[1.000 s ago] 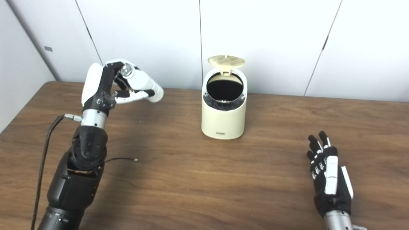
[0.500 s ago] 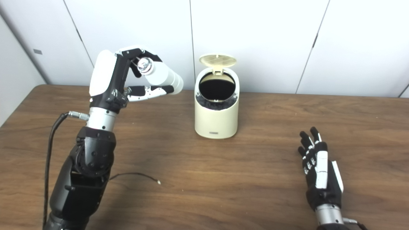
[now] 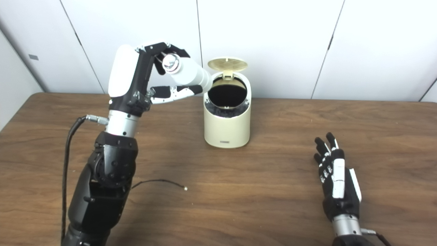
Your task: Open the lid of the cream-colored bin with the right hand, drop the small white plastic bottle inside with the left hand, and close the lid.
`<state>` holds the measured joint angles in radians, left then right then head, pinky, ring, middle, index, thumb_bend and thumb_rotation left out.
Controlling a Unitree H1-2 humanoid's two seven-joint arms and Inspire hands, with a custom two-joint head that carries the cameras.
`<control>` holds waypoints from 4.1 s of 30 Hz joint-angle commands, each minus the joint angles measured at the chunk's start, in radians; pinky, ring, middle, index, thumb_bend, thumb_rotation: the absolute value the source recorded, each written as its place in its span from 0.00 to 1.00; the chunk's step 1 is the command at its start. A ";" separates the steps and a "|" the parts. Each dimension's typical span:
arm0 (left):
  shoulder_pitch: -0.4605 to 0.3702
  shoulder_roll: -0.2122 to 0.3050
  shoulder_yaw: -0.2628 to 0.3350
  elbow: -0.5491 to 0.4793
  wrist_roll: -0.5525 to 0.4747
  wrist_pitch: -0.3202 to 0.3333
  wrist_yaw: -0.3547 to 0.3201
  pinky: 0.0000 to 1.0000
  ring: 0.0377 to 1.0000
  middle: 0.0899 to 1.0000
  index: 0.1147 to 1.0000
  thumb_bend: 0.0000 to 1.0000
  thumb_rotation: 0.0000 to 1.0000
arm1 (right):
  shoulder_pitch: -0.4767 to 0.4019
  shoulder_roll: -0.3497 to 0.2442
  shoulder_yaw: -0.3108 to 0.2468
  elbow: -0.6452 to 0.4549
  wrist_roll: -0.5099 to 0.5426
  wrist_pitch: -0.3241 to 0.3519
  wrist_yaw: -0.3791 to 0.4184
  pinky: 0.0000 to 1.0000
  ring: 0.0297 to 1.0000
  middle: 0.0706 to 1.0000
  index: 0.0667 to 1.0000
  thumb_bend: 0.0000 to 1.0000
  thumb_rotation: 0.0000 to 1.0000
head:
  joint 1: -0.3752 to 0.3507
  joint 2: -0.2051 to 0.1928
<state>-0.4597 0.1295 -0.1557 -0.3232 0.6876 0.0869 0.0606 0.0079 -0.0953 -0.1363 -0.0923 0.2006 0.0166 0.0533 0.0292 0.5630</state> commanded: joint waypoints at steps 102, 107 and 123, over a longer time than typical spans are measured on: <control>-0.147 -0.049 -0.022 0.471 -0.022 -0.169 0.173 0.34 0.39 0.48 0.50 1.00 0.09 | -0.038 0.026 -0.007 0.074 -0.003 -0.054 -0.010 0.96 0.95 0.89 0.98 0.52 0.89 | -0.036 -0.018; -0.145 -0.047 -0.024 0.466 -0.030 -0.165 0.170 0.33 0.38 0.48 0.49 1.00 0.09 | -0.039 0.028 -0.012 0.075 0.007 -0.054 -0.009 0.95 0.95 0.88 0.96 0.51 0.84 | -0.033 -0.017; -0.128 -0.047 -0.016 0.439 -0.085 -0.208 0.185 0.31 0.36 0.45 0.46 1.00 0.09 | -0.044 0.026 -0.016 0.090 0.011 -0.065 -0.007 0.96 0.95 0.86 0.96 0.52 0.80 | -0.027 -0.013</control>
<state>-0.5573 0.0764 -0.1791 0.1635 0.6128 -0.0740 0.2228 -0.0476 -0.0791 -0.1515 -0.0326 0.2091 -0.0044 0.0420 0.0015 0.5491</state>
